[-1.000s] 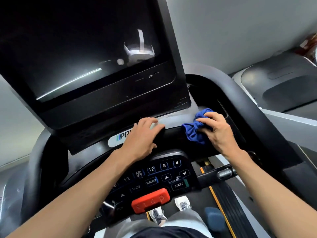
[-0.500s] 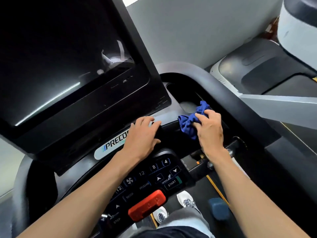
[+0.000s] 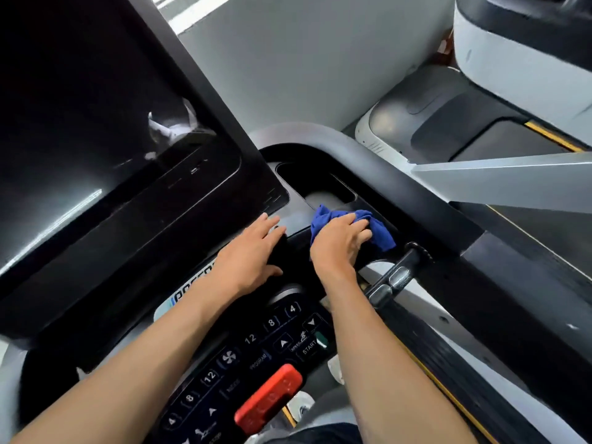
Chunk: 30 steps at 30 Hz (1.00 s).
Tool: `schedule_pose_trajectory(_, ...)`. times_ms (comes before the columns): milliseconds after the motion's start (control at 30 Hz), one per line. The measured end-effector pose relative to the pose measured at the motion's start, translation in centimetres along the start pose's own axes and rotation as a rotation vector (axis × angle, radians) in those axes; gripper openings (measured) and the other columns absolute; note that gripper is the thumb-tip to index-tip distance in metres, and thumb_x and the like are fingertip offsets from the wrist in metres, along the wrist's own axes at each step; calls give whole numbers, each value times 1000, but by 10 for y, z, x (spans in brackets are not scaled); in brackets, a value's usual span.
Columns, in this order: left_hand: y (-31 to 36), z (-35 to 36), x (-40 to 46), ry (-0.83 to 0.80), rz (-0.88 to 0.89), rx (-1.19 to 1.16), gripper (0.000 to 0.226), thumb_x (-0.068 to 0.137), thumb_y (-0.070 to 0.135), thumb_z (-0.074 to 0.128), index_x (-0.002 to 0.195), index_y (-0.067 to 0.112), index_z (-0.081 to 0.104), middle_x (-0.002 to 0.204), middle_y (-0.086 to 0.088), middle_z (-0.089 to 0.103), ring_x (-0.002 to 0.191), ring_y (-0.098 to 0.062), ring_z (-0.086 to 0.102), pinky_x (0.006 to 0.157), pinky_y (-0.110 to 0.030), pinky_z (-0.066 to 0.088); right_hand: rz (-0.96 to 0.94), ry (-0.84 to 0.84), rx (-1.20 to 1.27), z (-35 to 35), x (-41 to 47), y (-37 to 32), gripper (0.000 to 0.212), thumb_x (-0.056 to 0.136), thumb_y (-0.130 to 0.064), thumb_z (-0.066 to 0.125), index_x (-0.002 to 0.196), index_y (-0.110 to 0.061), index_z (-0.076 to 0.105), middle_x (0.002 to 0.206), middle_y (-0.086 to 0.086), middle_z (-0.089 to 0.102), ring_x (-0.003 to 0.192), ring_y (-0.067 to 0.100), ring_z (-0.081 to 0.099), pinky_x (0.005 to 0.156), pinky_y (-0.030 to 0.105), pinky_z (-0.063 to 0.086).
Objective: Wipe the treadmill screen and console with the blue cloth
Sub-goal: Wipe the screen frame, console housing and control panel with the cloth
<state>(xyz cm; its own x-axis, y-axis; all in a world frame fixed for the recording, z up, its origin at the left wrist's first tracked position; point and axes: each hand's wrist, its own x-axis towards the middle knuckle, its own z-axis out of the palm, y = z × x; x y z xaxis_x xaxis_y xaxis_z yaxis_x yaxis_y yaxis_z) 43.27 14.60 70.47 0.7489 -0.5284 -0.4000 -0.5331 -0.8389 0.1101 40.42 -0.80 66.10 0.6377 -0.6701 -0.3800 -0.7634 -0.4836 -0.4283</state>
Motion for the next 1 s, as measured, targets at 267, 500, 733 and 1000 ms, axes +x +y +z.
schedule_pose_trajectory(267, -15, -1, 5, -65, 73, -64, 99, 79, 31, 81, 160, 30, 25, 166, 16, 17, 150, -5, 24, 110, -29, 41, -249, -99, -170, 5, -40, -8, 35, 107, -14, 38, 137, 4, 45, 137, 22, 48, 124, 39, 42, 105, 43, 36)
schedule_pose_trajectory(500, -23, 2, -5, -70, 19, -122, 103, 82, 32, 83, 162, 16, 19, 169, 11, 7, 155, -8, 9, 119, -20, 17, -173, -85, 43, 2, -10, -1, 28, 101, -28, 55, 117, -7, 64, 127, 16, 57, 120, 37, 42, 107, 42, 37)
schedule_pose_trajectory(733, -20, 8, -20, 13, -61, -114, 101, 81, 31, 84, 160, 13, 23, 168, 6, 15, 155, -15, 14, 121, -31, 29, -325, -70, 2, 7, -19, 4, 29, 96, -35, 66, 114, -12, 66, 125, 8, 53, 120, 30, 39, 93, 33, 43)
schedule_pose_trajectory(1000, -34, 31, -58, 144, -250, -262, 86, 85, 27, 81, 156, 11, 34, 168, 0, 20, 155, -17, 16, 122, -28, 18, -491, 85, -185, 19, 2, -1, 31, 102, -32, 48, 111, -11, 69, 127, 9, 53, 119, 30, 43, 101, 37, 35)
